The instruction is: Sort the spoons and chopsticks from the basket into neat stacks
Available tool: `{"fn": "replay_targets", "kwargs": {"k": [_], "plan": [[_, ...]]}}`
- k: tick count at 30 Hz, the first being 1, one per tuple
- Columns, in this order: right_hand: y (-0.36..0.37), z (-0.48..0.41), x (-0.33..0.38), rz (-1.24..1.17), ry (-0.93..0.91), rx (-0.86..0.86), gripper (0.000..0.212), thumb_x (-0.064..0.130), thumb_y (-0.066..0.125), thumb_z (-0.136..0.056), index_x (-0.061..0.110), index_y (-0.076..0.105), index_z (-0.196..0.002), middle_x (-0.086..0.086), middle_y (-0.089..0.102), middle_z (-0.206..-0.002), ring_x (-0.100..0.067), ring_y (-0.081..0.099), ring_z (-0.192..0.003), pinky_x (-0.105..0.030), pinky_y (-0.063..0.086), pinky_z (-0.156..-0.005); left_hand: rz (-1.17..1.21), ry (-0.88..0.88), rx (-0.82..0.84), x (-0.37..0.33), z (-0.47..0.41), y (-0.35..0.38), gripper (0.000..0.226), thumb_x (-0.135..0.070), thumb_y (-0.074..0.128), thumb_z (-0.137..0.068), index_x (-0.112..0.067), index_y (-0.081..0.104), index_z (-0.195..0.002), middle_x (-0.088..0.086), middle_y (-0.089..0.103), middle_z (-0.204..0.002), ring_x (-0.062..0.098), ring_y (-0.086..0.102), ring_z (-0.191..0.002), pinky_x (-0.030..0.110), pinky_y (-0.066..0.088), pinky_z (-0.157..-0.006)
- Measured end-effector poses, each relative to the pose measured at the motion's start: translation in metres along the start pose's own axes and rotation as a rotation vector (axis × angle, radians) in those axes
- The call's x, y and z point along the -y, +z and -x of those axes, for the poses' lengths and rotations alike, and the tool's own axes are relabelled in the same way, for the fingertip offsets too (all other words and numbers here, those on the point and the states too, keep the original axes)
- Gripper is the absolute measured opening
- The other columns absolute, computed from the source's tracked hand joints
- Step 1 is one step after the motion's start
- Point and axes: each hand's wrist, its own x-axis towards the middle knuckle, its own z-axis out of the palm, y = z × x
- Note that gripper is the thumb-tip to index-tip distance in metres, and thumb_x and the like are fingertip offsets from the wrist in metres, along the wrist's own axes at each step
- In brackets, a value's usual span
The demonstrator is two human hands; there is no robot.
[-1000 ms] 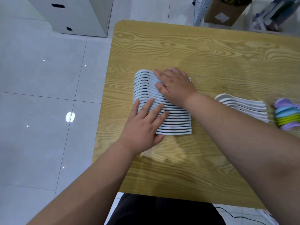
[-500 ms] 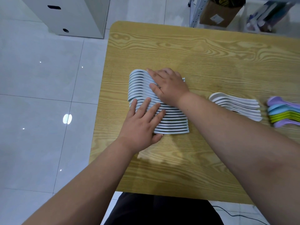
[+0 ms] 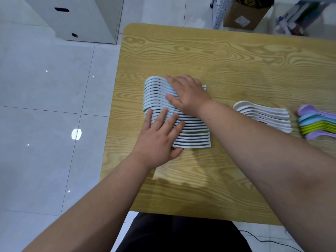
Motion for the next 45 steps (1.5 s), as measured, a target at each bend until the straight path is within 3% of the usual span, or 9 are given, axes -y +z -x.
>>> {"fn": "replay_targets", "kwargs": {"k": [3,8,32,40,45], "plan": [[-0.005,-0.002,-0.001,-0.003,0.000,0.023,0.084,0.067,0.022,-0.089,0.018,0.030,-0.156,-0.002,0.048,-0.146,-0.027,0.038,-0.136,-0.045,0.028,-0.111,-0.021,0.001,0.031,0.000,0.000,-0.002,0.079,-0.068,0.056,-0.084,-0.020,0.049,-0.147,0.008,0.046,-0.153,0.039,0.031,-0.147,0.068,0.014,-0.116],[-0.007,-0.005,-0.010,-0.013,0.015,0.015,0.070,0.056,0.045,-0.099,0.019,0.029,-0.156,-0.002,0.042,-0.152,-0.026,0.031,-0.142,-0.044,0.023,-0.114,-0.024,-0.002,0.040,0.000,0.000,-0.005,0.082,-0.068,0.061,-0.081,-0.020,0.049,-0.147,0.009,0.044,-0.154,0.039,0.031,-0.147,0.065,0.011,-0.118],[-0.014,0.001,-0.016,-0.033,0.065,0.085,0.072,0.057,0.043,-0.100,0.021,0.023,-0.159,-0.004,0.024,-0.164,-0.025,0.017,-0.152,-0.043,0.014,-0.122,0.031,0.049,0.028,-0.003,-0.003,-0.010,0.084,-0.068,0.060,-0.082,-0.018,0.047,-0.148,0.012,0.042,-0.155,0.037,0.031,-0.147,0.060,0.014,-0.121],[-0.021,0.060,-0.003,-0.024,0.149,0.014,0.068,0.040,0.052,-0.099,0.015,0.029,-0.157,-0.010,0.028,-0.162,-0.027,0.024,-0.150,-0.043,0.018,-0.120,0.184,-0.058,-0.072,-0.008,0.001,-0.019,0.066,-0.051,0.064,-0.086,-0.013,0.055,-0.140,0.012,0.055,-0.141,0.037,0.043,-0.138,0.053,0.036,-0.113],[-0.018,0.127,0.015,-0.043,0.136,-0.060,0.060,0.032,0.059,-0.091,0.011,0.048,-0.146,-0.012,0.048,-0.148,-0.033,0.043,-0.138,-0.049,0.036,-0.113,0.341,-0.046,-0.167,-0.014,-0.003,-0.037,0.049,-0.031,0.056,-0.083,-0.009,0.063,-0.126,0.010,0.062,-0.115,0.031,0.059,-0.105,0.044,0.050,-0.091]]}}
